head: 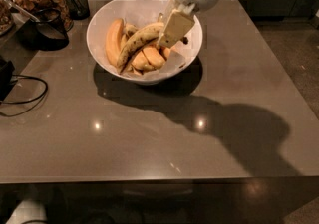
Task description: Pick banana from white bowl
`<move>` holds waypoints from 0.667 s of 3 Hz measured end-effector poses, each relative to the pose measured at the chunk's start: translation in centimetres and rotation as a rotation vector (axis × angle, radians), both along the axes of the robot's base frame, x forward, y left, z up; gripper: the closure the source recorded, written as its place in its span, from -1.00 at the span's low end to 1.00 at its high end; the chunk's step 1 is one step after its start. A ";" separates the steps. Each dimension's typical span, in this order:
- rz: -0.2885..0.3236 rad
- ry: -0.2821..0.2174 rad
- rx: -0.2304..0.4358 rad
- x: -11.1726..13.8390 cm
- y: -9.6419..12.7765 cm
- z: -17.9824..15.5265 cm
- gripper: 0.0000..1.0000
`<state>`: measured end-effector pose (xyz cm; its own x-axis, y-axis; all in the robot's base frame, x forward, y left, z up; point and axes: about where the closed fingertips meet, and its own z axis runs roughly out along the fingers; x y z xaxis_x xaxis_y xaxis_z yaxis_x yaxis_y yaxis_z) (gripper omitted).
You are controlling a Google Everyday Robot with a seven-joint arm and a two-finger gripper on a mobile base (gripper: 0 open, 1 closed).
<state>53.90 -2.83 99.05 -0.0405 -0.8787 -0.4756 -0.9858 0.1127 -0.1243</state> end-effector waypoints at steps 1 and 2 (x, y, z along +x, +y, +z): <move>0.035 -0.008 0.036 -1.8 0.4 1.3 1.00; 0.040 -0.017 0.047 -2.3 0.7 1.7 1.00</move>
Offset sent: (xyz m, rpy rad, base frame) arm -0.0161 0.0030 0.0111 0.0304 -0.0069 0.0304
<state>51.59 -2.17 100.74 0.0028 -0.8561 -0.5167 -0.9875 0.0792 -0.1365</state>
